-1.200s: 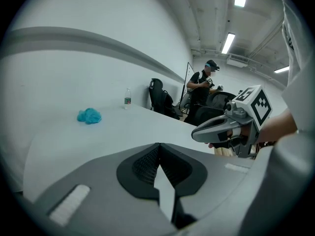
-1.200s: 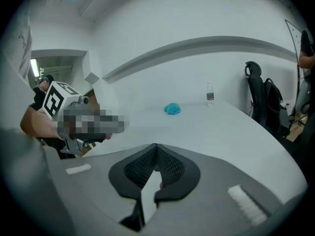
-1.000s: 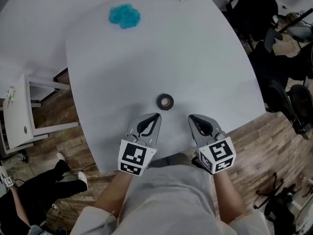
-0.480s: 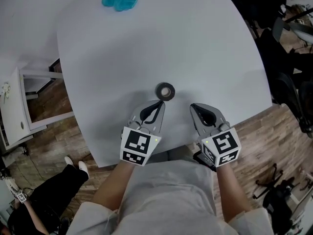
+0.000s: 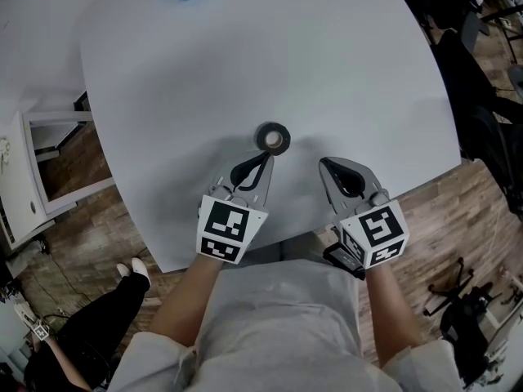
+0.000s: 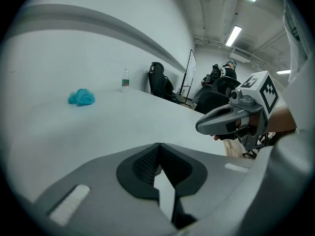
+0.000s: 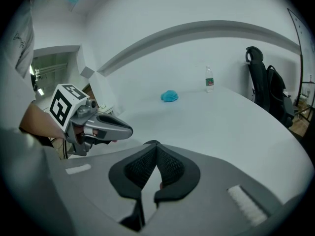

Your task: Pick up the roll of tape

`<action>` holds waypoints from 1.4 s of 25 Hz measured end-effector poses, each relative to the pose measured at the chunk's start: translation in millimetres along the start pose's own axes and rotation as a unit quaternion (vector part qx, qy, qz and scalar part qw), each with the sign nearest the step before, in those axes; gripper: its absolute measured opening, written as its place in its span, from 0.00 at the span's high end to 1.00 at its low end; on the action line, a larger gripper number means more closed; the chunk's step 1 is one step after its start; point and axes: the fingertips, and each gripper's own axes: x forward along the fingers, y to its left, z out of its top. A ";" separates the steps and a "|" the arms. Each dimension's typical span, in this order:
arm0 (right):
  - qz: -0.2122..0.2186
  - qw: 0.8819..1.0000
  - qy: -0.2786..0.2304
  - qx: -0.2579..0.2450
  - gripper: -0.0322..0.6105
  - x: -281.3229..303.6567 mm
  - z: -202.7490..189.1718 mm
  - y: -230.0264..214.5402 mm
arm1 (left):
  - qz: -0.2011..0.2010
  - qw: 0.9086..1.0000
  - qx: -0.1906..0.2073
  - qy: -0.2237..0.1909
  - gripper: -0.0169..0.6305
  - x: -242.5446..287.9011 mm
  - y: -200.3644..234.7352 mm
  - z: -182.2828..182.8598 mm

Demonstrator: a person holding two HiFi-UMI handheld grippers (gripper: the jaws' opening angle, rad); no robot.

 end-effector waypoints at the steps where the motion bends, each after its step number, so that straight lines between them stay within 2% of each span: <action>1: 0.000 1.000 0.001 0.002 0.94 1.0 -0.8 -0.8 | -0.001 1.000 0.000 0.002 0.94 1.5 0.8 -1.0; 13: -0.001 1.000 0.010 0.014 0.94 10.8 -10.2 -9.2 | 0.001 1.000 -0.003 0.022 0.82 19.8 13.5 -14.7; 19: 0.002 1.000 0.015 0.017 0.94 17.1 -14.5 -9.6 | -0.011 0.999 -0.004 0.030 0.67 31.2 16.6 -20.9; 29: 0.002 0.999 0.021 0.025 0.94 27.3 -17.0 -7.7 | -0.016 0.997 -0.009 0.080 0.44 56.8 27.9 -49.2; 35: 0.000 0.999 0.024 0.030 0.94 27.0 -18.7 -12.6 | -0.005 0.995 0.007 0.097 0.38 70.7 29.2 -56.3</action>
